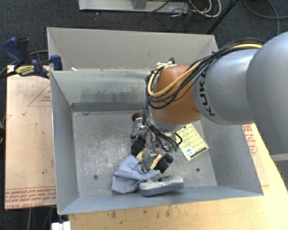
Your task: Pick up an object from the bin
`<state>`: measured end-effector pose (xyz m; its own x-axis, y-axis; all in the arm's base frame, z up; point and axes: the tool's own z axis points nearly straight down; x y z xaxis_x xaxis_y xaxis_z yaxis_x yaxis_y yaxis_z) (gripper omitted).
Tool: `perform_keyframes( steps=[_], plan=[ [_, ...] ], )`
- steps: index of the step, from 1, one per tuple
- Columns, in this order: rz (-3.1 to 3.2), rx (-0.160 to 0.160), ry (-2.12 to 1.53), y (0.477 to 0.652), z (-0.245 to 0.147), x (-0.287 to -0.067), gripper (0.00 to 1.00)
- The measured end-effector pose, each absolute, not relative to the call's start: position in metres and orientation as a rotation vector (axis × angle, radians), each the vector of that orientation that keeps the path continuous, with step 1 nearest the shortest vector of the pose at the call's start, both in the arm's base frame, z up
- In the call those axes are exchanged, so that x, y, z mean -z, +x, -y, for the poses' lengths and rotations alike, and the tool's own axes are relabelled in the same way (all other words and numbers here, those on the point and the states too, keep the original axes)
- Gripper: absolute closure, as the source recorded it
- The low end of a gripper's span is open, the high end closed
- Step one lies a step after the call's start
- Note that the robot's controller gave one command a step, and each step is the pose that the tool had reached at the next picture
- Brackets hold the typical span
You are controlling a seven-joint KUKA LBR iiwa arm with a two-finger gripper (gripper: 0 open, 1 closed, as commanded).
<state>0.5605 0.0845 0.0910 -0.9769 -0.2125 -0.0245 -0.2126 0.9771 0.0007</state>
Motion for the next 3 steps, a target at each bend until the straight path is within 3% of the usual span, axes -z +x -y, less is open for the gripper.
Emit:
perform_keyframes(
  steps=[1,3],
  plan=[
    [-3.132,-0.009,0.006,0.5424,-0.0742,-0.0759,1.0],
    [-3.135,-0.008,0.006,0.5413,-0.0741,-0.0802,1.0]
  ],
)
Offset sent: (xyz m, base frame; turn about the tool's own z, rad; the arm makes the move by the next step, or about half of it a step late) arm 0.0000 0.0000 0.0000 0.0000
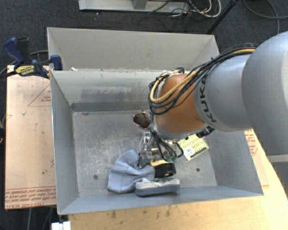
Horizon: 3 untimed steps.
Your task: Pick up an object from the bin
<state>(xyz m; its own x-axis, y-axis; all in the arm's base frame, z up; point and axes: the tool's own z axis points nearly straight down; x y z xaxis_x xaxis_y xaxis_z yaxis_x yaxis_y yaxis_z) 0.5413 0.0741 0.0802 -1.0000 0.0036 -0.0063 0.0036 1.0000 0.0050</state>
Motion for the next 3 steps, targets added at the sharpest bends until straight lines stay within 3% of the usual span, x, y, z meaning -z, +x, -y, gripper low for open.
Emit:
perform_keyframes(
  steps=[3],
  plan=[
    [-3.142,-0.002,0.005,0.54,-0.073,-0.113,1.0]
  ],
)
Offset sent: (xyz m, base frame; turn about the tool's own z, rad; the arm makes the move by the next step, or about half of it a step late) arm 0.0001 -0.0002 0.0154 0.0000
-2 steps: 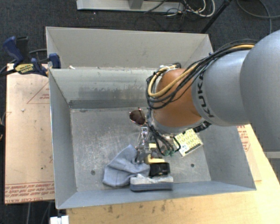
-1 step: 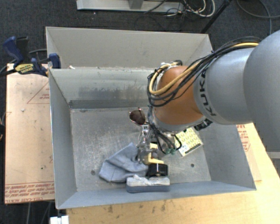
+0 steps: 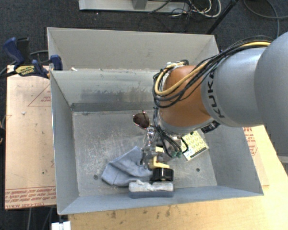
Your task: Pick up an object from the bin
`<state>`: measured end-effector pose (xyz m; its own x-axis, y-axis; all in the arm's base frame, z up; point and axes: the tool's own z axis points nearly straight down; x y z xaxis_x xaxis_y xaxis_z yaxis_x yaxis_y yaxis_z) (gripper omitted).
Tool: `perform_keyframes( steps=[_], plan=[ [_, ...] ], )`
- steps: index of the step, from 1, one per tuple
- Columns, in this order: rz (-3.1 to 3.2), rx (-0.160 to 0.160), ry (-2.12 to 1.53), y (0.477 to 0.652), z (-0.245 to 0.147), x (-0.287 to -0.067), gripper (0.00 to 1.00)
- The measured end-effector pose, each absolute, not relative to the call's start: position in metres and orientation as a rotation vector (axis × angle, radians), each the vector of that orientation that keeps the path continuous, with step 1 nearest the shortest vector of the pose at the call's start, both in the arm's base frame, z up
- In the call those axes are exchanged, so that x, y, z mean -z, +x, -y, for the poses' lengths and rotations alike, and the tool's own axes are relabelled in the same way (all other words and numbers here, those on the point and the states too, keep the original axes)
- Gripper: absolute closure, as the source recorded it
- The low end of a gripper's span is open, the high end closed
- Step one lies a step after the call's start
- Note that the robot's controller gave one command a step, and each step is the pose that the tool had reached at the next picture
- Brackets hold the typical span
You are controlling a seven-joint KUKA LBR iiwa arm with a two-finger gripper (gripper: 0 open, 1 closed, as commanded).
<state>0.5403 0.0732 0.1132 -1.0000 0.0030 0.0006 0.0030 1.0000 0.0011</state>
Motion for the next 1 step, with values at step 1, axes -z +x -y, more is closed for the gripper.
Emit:
perform_keyframes(
  steps=[1],
  plan=[
    [3.14,0.002,-0.005,0.5403,-0.0733,-0.1256,1.0]
  ],
)
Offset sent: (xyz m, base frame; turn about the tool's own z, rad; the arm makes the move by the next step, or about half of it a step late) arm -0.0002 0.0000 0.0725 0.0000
